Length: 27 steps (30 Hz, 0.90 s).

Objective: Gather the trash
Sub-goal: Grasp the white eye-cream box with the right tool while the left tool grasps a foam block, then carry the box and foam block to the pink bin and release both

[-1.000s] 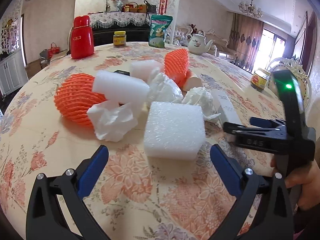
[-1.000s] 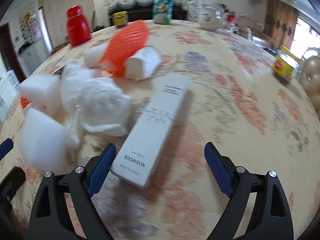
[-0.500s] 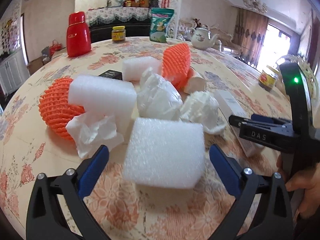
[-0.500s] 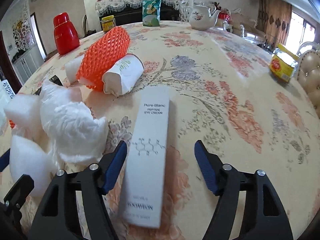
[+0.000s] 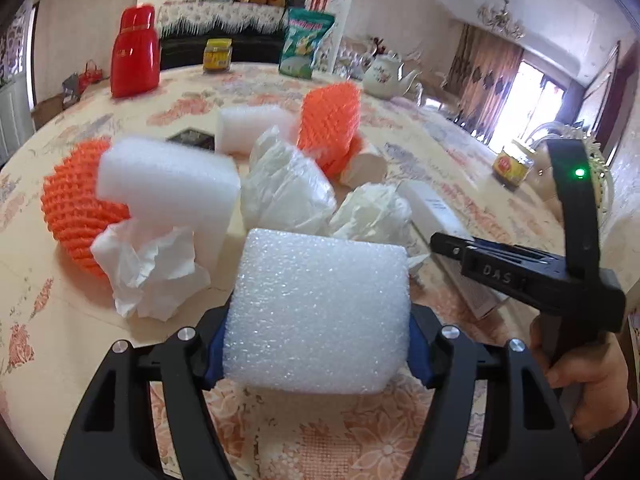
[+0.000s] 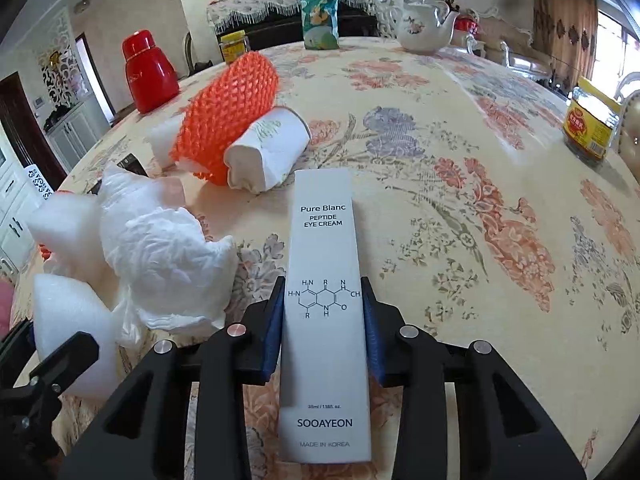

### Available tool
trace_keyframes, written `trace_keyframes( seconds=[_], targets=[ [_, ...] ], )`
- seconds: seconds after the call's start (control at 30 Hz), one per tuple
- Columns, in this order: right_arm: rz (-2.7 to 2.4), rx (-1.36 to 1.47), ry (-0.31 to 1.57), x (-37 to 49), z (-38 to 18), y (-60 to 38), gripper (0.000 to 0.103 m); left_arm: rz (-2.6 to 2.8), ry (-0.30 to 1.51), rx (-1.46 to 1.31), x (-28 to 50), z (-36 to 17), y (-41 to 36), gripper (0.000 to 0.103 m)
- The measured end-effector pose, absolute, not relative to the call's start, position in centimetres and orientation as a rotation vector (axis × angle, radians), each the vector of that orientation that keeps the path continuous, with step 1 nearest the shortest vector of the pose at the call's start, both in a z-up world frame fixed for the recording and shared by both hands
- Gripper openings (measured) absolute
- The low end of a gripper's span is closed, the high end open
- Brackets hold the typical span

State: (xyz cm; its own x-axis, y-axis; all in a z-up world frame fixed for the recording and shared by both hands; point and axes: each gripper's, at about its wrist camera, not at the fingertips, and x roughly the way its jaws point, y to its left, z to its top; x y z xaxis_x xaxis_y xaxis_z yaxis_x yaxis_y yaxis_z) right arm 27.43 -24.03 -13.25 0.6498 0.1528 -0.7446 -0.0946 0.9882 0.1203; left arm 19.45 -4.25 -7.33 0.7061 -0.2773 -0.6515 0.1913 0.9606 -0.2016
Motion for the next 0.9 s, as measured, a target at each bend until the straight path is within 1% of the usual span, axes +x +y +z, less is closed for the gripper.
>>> trace_keyframes(
  seconds=[0.2, 0.67, 0.9],
  targets=[
    [0.142, 0.085, 0.779, 26.4, -12.2, -24.3, 0.035, -0.259, 0.592, -0.085, 17.4, -5.7, -4.9, 0.067],
    [0.210, 0.060, 0.586, 23.7, -9.8, -23.5, 0.035, -0.162, 0.461, -0.126, 16.3, -4.2, -2.6, 0.067],
    [0.226, 0.016, 0.461, 21.5, -8.6, -22.8, 0.035, -0.127, 0.388, -0.116, 15.2, -3.6, -2.2, 0.067]
  ],
)
